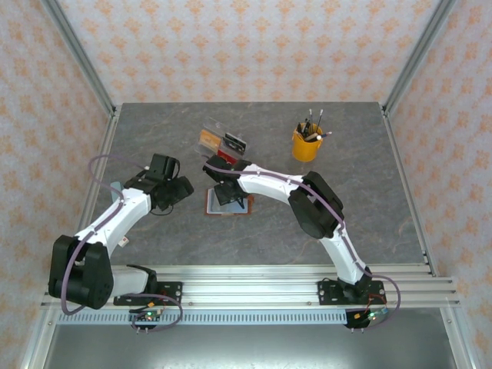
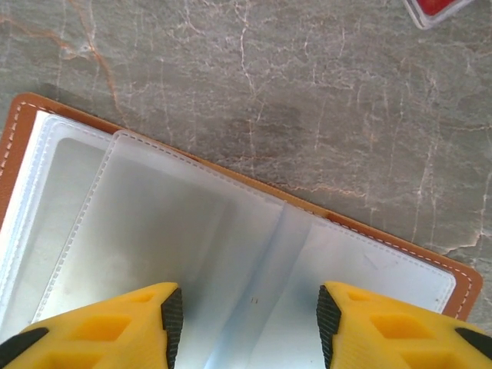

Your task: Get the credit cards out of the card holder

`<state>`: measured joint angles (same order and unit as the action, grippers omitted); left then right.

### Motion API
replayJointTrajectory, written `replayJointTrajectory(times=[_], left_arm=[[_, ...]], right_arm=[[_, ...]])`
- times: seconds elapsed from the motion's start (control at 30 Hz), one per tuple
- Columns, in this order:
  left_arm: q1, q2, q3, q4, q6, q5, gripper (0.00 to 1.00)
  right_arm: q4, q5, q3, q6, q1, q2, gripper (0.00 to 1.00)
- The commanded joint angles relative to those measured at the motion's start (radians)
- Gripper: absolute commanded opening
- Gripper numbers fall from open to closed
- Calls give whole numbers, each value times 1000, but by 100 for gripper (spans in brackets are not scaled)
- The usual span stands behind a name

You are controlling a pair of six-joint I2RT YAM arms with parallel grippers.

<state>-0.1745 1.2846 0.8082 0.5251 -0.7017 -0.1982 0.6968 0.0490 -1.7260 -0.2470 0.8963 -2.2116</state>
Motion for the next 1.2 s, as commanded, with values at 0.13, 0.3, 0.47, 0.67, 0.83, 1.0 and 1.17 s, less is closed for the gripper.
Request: replayJointTrajectory(times=[0.13, 0.3, 0.47, 0.67, 0.83, 1.0, 1.17], left_arm=[[-13, 65, -70, -202, -9, -282, 50], [-59, 135, -80, -295, -37, -347, 39], [-100, 205, -62, -332, -41, -355, 32], [-102, 267, -40, -351, -32, -364, 27], [-102, 298, -32, -362, -32, -374, 26], [-102, 330, -30, -367, -32, -387, 26], [-102, 350, -25, -355, -23, -388, 28]], right_arm=[[1, 26, 51, 13, -22, 15, 43], [-21, 61, 76, 11, -33, 31, 43], [-41, 87, 95, 8, -42, 45, 42], [-54, 111, 113, 3, -50, 55, 42], [-65, 134, 123, -2, -58, 61, 40], [-77, 159, 132, -7, -64, 67, 38], [-93, 194, 143, -16, -76, 72, 37]])
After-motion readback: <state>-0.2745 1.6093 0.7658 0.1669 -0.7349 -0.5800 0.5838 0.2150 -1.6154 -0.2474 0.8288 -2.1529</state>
